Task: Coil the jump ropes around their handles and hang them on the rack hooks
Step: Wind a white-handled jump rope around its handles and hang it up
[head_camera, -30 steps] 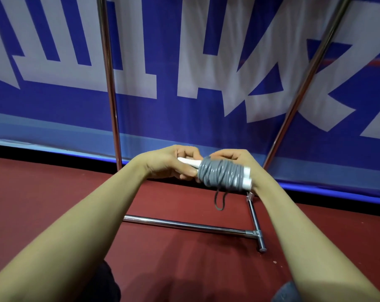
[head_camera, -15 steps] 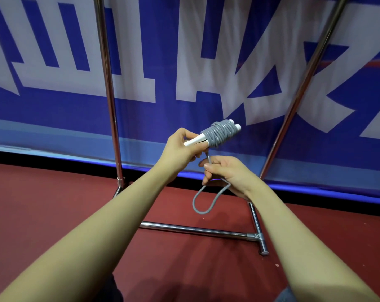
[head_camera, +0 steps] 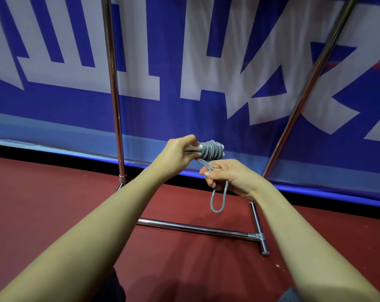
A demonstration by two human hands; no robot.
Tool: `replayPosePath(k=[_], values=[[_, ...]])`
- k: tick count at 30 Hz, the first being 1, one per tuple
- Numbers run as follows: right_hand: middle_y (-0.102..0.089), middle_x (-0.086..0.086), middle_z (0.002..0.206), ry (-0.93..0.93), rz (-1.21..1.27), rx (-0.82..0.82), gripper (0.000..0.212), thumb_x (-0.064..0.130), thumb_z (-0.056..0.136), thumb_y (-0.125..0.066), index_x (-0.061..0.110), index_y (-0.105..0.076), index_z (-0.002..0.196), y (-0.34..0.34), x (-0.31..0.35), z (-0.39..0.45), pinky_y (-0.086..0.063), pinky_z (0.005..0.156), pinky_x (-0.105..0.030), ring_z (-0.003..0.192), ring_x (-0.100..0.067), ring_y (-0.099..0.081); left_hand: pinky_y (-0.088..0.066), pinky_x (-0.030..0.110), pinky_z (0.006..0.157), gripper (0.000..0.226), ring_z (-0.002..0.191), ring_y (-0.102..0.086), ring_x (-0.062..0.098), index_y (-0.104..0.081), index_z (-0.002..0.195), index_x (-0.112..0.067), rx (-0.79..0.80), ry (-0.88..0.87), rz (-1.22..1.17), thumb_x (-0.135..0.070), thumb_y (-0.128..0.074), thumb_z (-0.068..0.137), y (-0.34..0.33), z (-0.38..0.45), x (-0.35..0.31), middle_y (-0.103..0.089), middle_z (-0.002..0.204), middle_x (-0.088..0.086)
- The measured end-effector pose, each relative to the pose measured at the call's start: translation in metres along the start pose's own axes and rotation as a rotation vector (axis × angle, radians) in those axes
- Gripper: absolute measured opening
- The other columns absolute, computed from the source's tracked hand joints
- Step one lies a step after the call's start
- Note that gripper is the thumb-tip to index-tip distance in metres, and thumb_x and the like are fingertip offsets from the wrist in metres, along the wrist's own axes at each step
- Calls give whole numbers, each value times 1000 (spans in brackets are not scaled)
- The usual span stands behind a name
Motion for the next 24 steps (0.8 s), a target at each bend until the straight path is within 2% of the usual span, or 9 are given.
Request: replayPosePath(k=[3,5,7,10,13,15,17,20,24], values=[[-62,3,60,12,-214,-86,10,7,90,-62,-2,-66,88,12,7,-1,-40,57,-12,55,-3,-51,-50,19,78,13,91,-67,16,-61,97,-2,84,20,48,-7,-69,88,-3,-1,6,-70,94,4],[-61,7,57,49,-381,-202,14,10,90,-64,-1,-66,82,22,15,-3,-35,53,-8,48,2,-45,-53,30,84,11,96,-67,17,-62,98,-5,181,45,89,-7,-67,88,-10,-1,11,-71,98,5],[-63,4,60,103,-538,-312,14,12,90,-62,4,-65,79,28,23,-4,-32,49,-9,44,2,-45,-52,35,81,11,94,-66,20,-61,96,-12,265,83,145,-8,-66,87,-15,-2,15,-70,97,5],[-66,-1,71,155,-661,-412,14,17,90,-61,7,-65,82,32,26,-5,-37,57,-15,55,-2,-50,-51,38,77,11,88,-63,22,-60,94,-17,366,122,209,-12,-65,86,-24,-6,17,-69,93,3],[-69,4,95,137,-512,-409,9,16,92,-60,12,-68,93,37,18,-3,-43,76,-19,85,-7,-59,-52,39,74,13,78,-63,19,-63,96,-12,434,145,130,-10,-67,84,-32,-11,11,-70,89,10],[-71,1,104,120,-362,-396,8,13,93,-59,14,-67,91,39,14,-3,-47,84,-24,93,-11,-63,-51,37,70,13,69,-60,16,-64,96,-10,449,157,36,-8,-69,84,-30,-11,5,-70,86,14],[-72,-10,97,134,-278,-405,12,12,92,-60,15,-64,81,39,14,-2,-49,82,-35,85,-17,-63,-49,37,69,13,68,-58,14,-65,96,-10,457,168,-22,-7,-70,84,-25,-9,2,-70,85,15],[-68,-6,77,180,-235,-459,15,9,89,-64,17,-68,76,43,20,-5,-46,73,-31,72,-12,-58,-47,35,66,14,67,-57,14,-67,96,-11,453,188,-58,-9,-72,83,-20,-10,0,-70,83,16],[-69,2,69,246,-50,-619,18,5,86,-66,16,-71,74,56,27,-14,-51,71,-25,68,-9,-63,-48,25,57,18,59,-60,9,-64,95,-2,202,177,-272,0,-73,80,-8,-4,-15,-66,73,7]])
Point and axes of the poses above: each hand's wrist, its own z-axis towards the middle knuckle, its own y-axis out of the back of the hand, x = y × z, the point moved 9 cm from there along z, towards the middle knuckle
